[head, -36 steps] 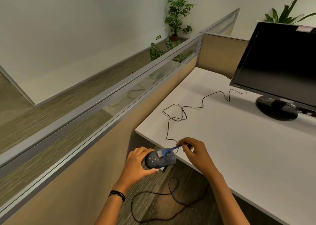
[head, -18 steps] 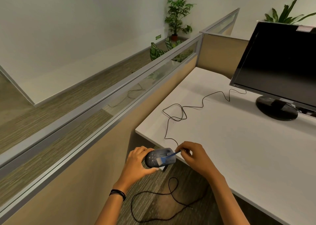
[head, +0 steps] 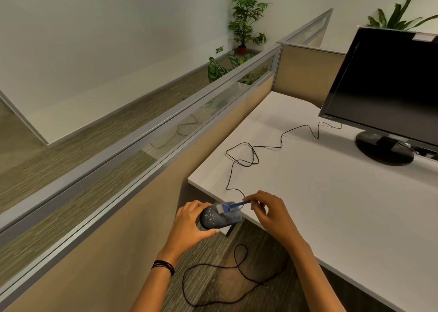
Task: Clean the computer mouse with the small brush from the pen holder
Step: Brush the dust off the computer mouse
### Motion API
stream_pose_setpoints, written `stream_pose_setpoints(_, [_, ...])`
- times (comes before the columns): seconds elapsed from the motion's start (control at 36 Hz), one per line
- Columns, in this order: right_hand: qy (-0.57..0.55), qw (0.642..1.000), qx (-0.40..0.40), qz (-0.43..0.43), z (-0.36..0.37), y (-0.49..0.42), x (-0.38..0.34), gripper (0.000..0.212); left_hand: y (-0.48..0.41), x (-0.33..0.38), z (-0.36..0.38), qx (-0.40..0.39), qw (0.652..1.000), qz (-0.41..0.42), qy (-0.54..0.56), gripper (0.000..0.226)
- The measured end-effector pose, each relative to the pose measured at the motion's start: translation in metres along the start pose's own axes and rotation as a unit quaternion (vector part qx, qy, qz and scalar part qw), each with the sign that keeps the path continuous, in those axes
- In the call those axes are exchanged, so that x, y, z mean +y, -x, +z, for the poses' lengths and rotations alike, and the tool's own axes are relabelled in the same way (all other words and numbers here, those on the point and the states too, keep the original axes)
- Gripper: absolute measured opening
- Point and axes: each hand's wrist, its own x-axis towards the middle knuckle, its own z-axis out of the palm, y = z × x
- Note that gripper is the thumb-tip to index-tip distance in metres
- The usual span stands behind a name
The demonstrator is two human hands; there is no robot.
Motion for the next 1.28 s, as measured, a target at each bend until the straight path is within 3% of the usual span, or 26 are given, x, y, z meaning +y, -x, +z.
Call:
stream_pose_setpoints(0.47, [0.0,0.999,-0.04,0.003,-0.0025,0.0,0.0001,0.022,-0.0032,-0.0017,0.0015,-0.001,1.0,0.009,-0.005,0.067])
stream_pose_setpoints(0.89, [-0.033,0.999,0.0,0.005,-0.0009,0.002,0.0017,0.019,-0.004,-0.0025,-0.0015,0.003,1.0,0.009,-0.004,0.067])
stream_pose_setpoints(1.06, [0.02,0.999,-0.031,0.011,0.0009,-0.0005,0.0036,0.019,-0.0044,-0.0043,-0.0024,0.001,1.0,0.006,-0.007,0.069])
stream_pose_setpoints(1.28, [-0.063,0.998,-0.001,0.019,0.0017,0.0003,-0.0051,0.021,-0.004,-0.0044,0.0008,0.011,1.0,-0.004,-0.011,0.067])
